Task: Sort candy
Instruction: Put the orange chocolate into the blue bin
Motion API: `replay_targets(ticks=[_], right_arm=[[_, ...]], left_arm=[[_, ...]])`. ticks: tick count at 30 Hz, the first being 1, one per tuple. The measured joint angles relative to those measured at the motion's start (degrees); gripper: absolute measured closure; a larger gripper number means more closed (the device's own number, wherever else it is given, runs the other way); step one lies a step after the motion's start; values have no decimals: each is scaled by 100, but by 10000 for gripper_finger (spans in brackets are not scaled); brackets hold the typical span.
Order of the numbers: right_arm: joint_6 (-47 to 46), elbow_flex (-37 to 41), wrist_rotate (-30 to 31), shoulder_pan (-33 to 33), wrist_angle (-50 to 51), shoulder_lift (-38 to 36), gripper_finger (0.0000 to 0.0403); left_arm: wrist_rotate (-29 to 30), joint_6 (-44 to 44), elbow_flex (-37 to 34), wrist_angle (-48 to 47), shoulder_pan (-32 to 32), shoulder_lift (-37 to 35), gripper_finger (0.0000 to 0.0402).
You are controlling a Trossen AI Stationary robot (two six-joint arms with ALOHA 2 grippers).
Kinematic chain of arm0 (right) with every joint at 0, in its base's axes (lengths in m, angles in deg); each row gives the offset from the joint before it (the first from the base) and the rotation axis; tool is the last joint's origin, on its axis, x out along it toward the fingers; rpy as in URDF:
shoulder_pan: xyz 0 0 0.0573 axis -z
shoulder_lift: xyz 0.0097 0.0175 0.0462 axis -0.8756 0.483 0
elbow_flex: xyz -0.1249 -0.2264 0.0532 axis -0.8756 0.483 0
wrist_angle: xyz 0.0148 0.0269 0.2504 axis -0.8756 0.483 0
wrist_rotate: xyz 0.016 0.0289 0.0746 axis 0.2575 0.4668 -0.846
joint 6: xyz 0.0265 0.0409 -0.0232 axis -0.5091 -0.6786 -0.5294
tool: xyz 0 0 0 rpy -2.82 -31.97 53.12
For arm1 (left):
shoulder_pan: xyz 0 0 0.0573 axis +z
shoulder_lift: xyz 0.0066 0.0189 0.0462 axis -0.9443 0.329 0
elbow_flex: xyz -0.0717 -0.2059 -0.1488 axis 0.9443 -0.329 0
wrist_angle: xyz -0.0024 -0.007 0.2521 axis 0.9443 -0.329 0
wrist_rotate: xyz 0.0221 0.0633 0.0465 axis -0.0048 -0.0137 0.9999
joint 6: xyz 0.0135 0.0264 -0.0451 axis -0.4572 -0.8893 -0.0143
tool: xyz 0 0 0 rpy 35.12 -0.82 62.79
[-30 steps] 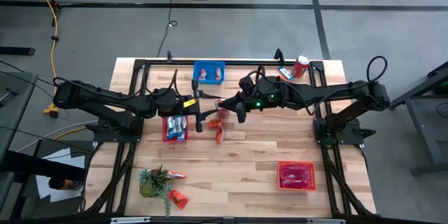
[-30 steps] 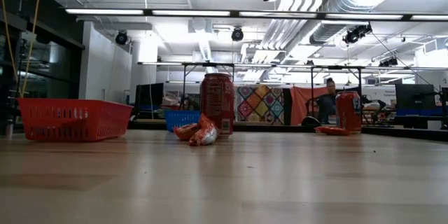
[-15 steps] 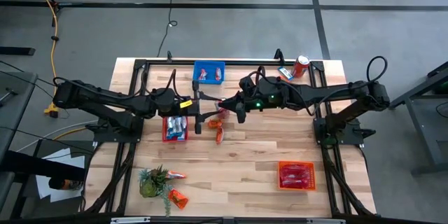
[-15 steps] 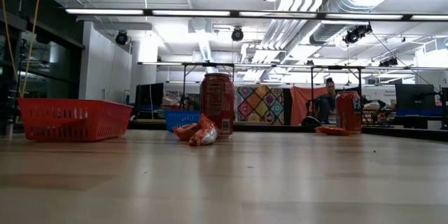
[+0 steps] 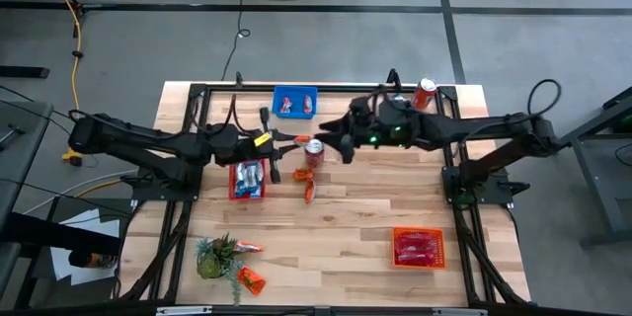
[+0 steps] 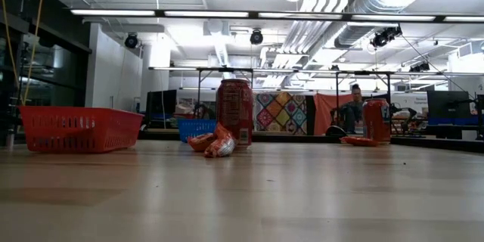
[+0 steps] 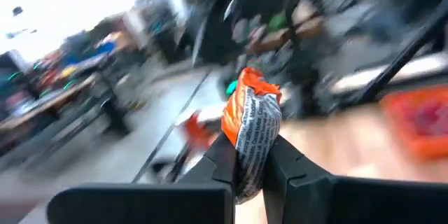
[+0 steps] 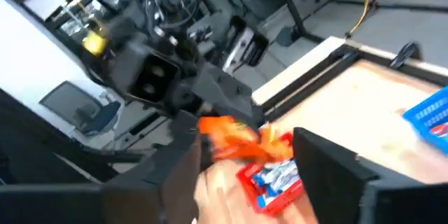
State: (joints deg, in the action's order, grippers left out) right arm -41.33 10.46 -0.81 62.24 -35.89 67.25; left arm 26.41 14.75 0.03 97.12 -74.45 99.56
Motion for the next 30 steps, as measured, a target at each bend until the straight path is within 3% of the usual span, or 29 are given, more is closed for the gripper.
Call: replay_targets(ticks=[4, 6, 10, 15, 21, 30], right_arm=[[-21, -2, 297, 92, 594, -432, 155], [-16, -2, 549, 100, 950, -605, 153], [-31, -2, 1012, 96, 1558, -790, 153], [-92, -2, 1057, 93, 1890, -794, 153], [-335, 0, 1036, 69, 2158, -752, 153], [-344, 0, 1011, 22, 2357, -741, 153]], left_arm=[[1070, 176, 0, -787, 435, -433, 390], [1098, 718, 2, -1022, 957, -523, 396], [-405, 2131, 112, -1399, 2429, -254, 398], [-2017, 3018, 811, -2337, 3790, 1171, 400], [-2393, 3228, 1695, -3335, 4195, 2731, 400], [-2173, 4685, 1875, -2611, 4194, 3606, 358]])
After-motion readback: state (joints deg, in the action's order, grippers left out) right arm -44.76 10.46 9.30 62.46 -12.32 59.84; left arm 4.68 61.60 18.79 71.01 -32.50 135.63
